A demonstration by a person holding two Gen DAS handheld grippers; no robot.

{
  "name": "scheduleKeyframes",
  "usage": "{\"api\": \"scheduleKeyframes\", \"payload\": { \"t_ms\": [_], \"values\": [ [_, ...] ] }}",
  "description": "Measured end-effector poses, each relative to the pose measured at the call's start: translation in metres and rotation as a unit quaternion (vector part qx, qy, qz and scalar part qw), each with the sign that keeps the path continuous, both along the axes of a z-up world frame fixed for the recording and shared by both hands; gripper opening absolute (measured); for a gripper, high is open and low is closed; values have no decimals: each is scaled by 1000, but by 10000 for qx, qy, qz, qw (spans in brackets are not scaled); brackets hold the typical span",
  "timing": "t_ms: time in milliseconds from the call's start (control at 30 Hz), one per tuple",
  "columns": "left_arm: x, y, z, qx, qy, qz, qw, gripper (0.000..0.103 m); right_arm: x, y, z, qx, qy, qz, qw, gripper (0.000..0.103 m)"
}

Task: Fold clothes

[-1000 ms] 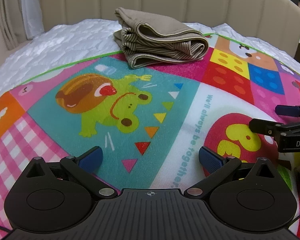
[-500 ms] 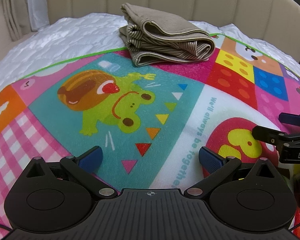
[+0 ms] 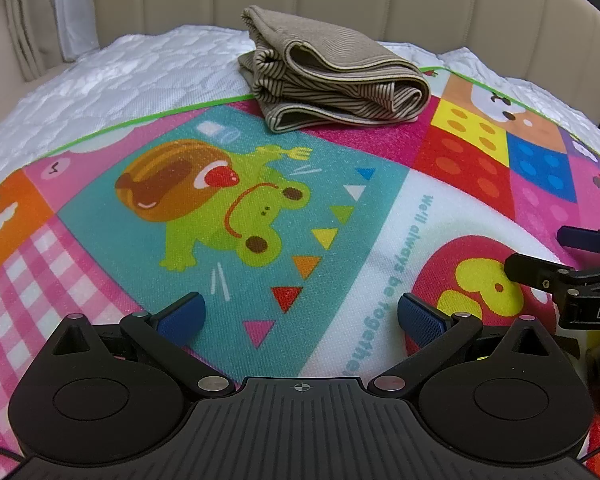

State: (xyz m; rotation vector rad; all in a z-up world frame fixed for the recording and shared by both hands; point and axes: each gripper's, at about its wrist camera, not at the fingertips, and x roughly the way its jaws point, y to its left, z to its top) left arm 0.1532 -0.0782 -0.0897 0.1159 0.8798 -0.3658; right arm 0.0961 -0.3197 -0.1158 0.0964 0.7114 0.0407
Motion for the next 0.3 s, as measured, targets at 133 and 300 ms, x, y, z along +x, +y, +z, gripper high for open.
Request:
{"api": "scheduleKeyframes", "payload": {
  "t_ms": [133,300],
  "values": [
    [1,1,0,-25,27,9,10000,103,0,0,0,4,8,8,10000,103],
    [2,2,2,-87,64,54,9999,103,2,0,3,24,19,133,9999,103]
  ]
}}
